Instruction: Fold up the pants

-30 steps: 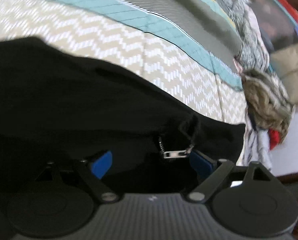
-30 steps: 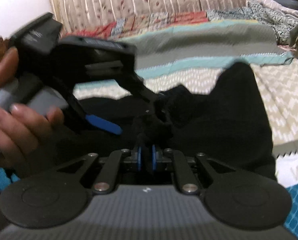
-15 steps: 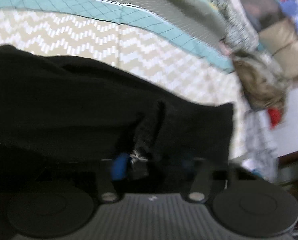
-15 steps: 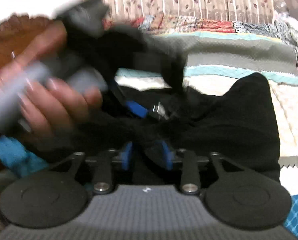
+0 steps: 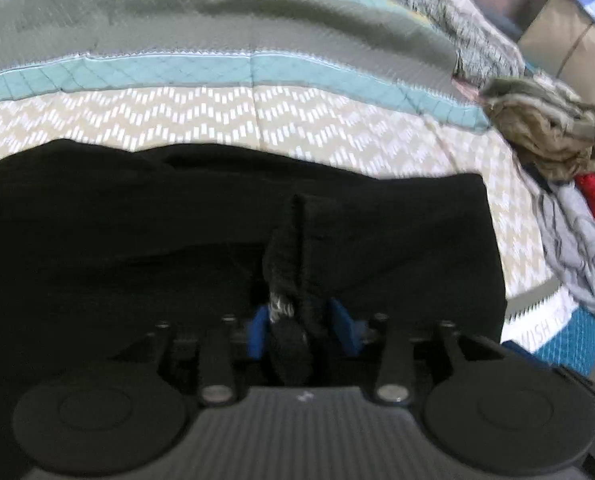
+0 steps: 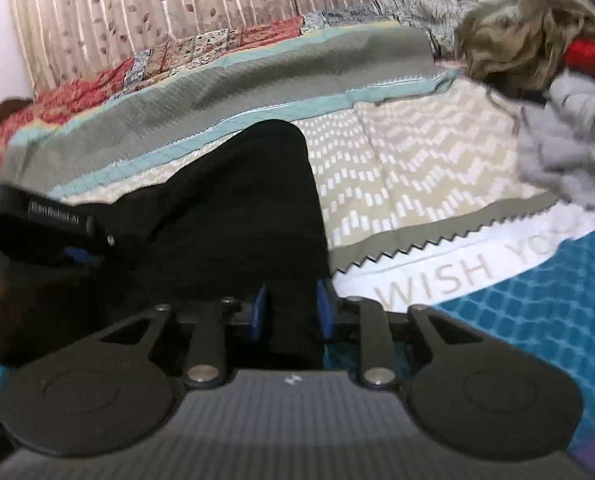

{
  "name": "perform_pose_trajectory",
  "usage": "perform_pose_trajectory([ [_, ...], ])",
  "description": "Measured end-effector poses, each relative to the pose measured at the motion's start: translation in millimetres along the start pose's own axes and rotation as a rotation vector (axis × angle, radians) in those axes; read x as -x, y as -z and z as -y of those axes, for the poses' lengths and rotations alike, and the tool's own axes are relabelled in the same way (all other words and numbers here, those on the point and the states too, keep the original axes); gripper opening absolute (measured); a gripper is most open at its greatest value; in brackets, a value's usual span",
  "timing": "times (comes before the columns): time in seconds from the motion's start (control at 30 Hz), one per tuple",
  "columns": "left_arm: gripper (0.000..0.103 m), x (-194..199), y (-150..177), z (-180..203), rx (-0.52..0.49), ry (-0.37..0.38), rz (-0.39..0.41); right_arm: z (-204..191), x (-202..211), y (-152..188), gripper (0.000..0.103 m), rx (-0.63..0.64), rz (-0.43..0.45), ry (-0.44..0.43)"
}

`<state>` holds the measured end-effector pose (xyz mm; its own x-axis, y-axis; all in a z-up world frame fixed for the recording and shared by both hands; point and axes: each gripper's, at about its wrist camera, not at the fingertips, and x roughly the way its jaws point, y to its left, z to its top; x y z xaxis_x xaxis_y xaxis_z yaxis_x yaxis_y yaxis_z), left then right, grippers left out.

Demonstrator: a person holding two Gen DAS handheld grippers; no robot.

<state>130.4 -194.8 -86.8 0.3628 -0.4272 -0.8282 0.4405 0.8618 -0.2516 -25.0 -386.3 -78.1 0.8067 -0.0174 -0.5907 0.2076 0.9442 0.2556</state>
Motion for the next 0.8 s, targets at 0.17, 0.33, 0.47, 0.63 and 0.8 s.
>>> perform_pose_trajectory([
  [0.17,0.052,28.3,6.4,-17.5,0.055,0.025,0.010,16.9,15.4,5.5,0.035,-0.114,0.019,-0.015],
  [0.33,0.053,69.0,27.1,-59.7,0.124,0.038,0.039,1.7,34.9,7.8,0.035,-0.099,0.082,-0.081],
  [0.47,0.053,94.6,53.2,-92.2,0.150,0.008,0.051,-22.6,18.3,8.1,0.035,-0.070,0.046,-0.161],
  [0.63,0.054,119.5,85.7,-126.7,0.164,-0.059,0.069,-66.7,2.3,21.8,0.036,0.001,-0.039,-0.241],
  [0.8,0.054,125.4,103.6,-170.8,0.282,-0.097,0.066,-103.5,-0.3,27.0,0.036,0.084,-0.088,-0.278],
])
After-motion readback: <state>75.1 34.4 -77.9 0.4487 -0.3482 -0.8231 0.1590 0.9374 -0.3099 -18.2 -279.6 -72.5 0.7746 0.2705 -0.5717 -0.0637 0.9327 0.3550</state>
